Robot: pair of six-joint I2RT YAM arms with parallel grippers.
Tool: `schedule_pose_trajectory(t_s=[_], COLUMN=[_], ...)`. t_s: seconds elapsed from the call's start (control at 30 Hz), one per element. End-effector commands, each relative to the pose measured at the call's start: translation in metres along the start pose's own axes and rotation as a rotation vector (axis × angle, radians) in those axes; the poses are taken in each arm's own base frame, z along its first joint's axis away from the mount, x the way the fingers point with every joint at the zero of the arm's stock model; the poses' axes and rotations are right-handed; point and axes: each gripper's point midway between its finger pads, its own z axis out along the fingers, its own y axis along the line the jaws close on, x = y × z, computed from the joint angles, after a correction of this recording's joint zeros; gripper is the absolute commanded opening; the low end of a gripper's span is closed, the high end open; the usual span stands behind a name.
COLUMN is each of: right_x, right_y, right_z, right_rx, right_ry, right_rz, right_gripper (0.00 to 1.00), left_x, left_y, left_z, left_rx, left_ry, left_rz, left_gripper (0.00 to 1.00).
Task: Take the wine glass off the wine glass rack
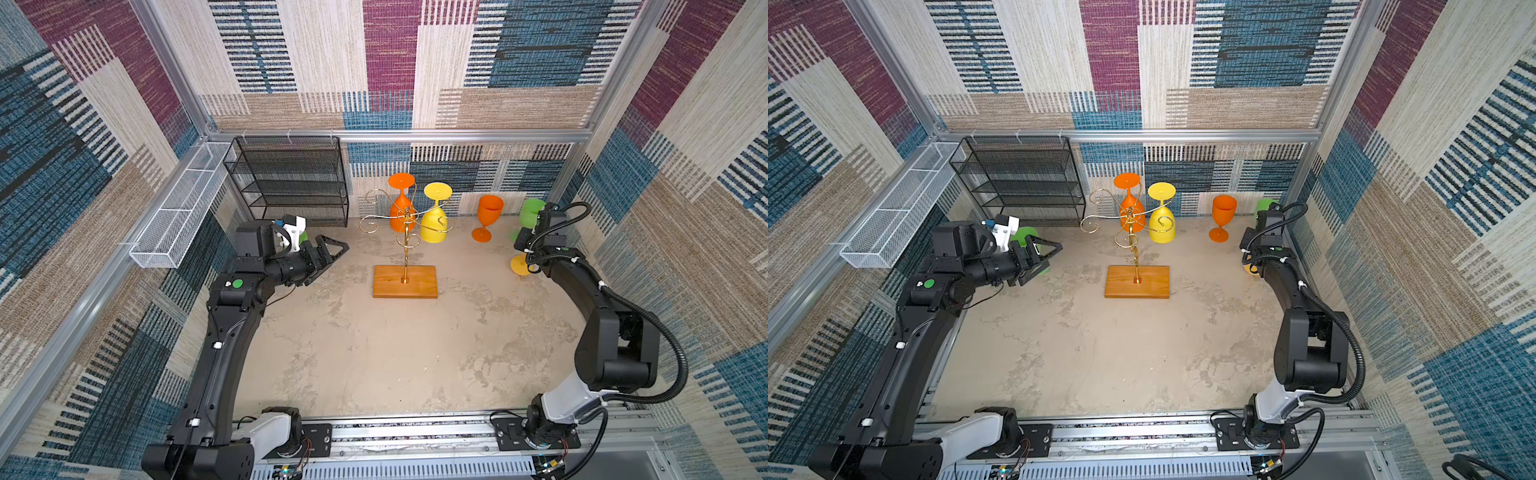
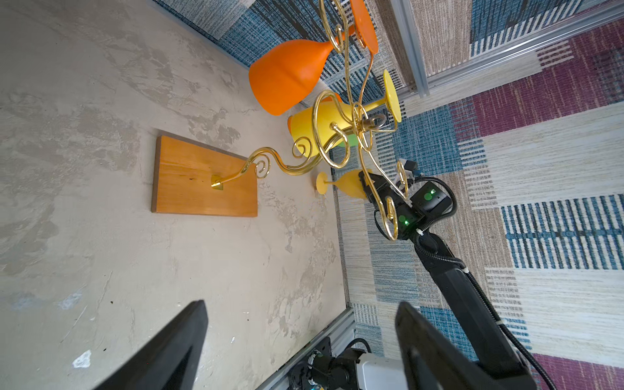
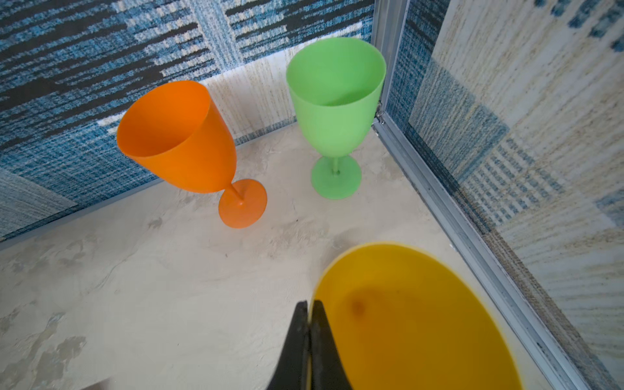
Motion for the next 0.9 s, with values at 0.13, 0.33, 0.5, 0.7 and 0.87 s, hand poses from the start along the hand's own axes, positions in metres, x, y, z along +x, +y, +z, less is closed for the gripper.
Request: schedule_pose_trajectory(t_s=[0.13,0.33,0.5,0.7,0.87], right_x=[-0.015,-0.005,0.0,-0.021,-0.047], right_y=[0.007,0.012,0.015,0.017,0.021], right_z=[0.014,0.024,0.026,0.013,-0.013], right_rx=[-0.026,-0.057,-0.072,-0.074,-0.09], right_ry=[-0.039,-0.005,0.019,-0.022,-0.086], right_rz=[-0.044,-0.05,-0.058,-0.069,-0.068], right_gripper=[0.0,0.01,0.11,0.48,0.71], left_x=[-0.002,0.0,-0.002,-0.006,-0.01], left_y=[-0.001,0.003,0.002,0.0,-0.001], left_z=[-0.005,-0.004,-0.007,-0.01,-0.012], left_rx=[-0.018,-0.027,-0.042,-0.053,-0.064], left_ry=[-0.015,-0.011,-0.021,-0.041,-0.053], left_rz=[0.052,0.047,0.056,0.067,0.072], left_gripper=[0.9,0.9,0.91,0.95,0.98])
